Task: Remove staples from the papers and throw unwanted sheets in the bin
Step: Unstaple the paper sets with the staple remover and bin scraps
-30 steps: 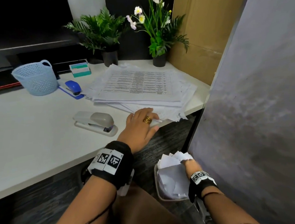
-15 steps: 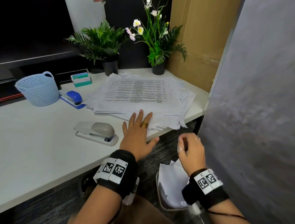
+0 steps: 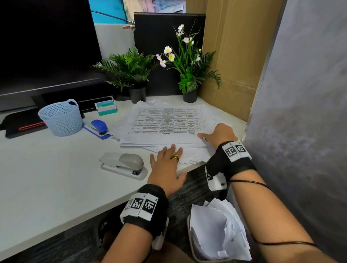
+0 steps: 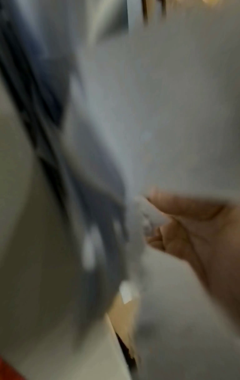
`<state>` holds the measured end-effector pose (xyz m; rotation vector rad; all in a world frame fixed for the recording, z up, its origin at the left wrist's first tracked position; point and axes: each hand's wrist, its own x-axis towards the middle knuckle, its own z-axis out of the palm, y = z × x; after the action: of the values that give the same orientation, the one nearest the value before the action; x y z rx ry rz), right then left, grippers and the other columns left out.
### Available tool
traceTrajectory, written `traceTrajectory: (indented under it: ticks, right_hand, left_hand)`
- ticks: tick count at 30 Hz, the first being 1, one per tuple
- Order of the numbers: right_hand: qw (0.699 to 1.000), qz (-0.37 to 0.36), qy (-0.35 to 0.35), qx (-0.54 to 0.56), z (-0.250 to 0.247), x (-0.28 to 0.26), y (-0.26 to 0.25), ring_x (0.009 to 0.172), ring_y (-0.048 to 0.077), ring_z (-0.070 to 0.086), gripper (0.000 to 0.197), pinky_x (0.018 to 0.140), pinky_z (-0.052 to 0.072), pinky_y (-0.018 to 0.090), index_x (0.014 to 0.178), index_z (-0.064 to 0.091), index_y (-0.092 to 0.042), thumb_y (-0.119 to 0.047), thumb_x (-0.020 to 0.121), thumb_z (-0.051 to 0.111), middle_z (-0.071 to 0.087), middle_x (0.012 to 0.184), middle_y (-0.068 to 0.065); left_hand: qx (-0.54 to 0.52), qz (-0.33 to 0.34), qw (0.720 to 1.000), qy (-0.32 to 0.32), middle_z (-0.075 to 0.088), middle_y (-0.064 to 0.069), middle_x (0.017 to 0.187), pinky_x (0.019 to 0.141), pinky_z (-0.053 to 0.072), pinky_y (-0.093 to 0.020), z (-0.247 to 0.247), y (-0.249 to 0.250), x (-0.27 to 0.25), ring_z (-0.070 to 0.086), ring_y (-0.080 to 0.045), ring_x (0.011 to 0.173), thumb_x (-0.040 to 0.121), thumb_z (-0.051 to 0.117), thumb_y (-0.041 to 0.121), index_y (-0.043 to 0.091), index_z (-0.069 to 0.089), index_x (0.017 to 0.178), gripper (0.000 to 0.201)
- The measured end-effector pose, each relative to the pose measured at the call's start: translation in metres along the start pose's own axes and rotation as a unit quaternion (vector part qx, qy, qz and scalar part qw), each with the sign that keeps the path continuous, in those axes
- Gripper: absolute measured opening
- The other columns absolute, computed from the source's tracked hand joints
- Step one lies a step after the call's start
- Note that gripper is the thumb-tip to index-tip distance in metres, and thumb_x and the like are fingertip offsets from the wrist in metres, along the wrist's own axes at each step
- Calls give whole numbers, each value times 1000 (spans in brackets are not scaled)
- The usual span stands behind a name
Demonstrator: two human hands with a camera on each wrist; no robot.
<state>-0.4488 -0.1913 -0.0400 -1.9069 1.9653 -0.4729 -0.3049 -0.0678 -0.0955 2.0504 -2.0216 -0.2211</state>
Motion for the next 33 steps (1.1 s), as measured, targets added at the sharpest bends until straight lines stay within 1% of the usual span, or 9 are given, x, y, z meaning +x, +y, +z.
traceTrajectory:
  ticks: [5,8,12,17,21,24,28,30,33]
  right_hand:
    - [996,-14,46,72,-2,-5,-1,108,30,56,48,76,41,31,113,57,-3,-38,82,69,61,117,13]
    - [991,-44,67,108,-2,-10,-5,111,31,54,37,76,36,28,117,55,-3,-28,90,61,59,119,13]
    - [986,-89,122,70,-7,-17,-9,103,36,56,22,71,34,28,104,60,4,-12,94,49,62,108,22]
    - [976,-131,172,31,-16,-21,-8,102,39,57,35,80,44,36,126,55,-2,0,94,41,63,106,25]
    - [937,-160,246,189,-20,-19,-3,85,36,62,31,69,46,31,112,65,0,7,90,43,66,91,23]
    - [881,-167,221,383,-28,-31,-8,91,25,64,27,73,59,35,110,65,-2,3,95,43,64,96,6]
    - [792,-146,151,573,-35,-51,-16,104,20,61,28,70,58,22,117,59,-9,2,96,44,61,99,-2]
    - [790,-163,110,581,-30,-59,-20,104,22,62,25,75,57,24,117,58,-11,-5,98,42,64,105,3]
    - [801,-196,42,564,-14,-74,-28,104,19,62,29,85,54,31,120,56,-15,-6,100,39,65,113,6]
  left_hand:
    - [16,2,1000,-10,-1,1,158,114,-6,-54,-1,1,0,-2,-23,144,91,47,43,26,7,150,73]
    - [17,4,1000,-14,-3,1,158,114,-8,-54,-2,0,-1,-4,-23,145,92,46,42,26,5,150,74]
    - [16,10,1000,-17,-7,0,158,113,-12,-52,-3,-1,-2,-7,-24,145,92,45,41,25,2,150,75]
    - [-8,20,1000,-14,-8,0,158,111,-15,-48,-5,-3,-4,-9,-23,145,93,46,38,24,3,151,73]
    - [-54,25,998,6,-6,-2,158,115,-13,-43,-3,-3,-6,-9,-21,145,93,48,35,23,9,150,70]
    - [-162,28,984,67,2,2,158,116,-6,-31,-3,-1,-9,-1,-17,145,94,50,33,22,21,148,62]
    - [-237,42,946,219,20,7,151,116,17,-26,-22,7,-27,18,-9,139,95,48,31,26,40,139,45]
    - [-215,61,925,307,32,7,143,110,27,-25,-42,8,-40,29,-10,133,94,45,35,25,50,131,39]
    - [-180,77,900,390,41,8,133,103,25,-13,-79,2,-61,35,-7,125,94,43,32,22,58,122,33]
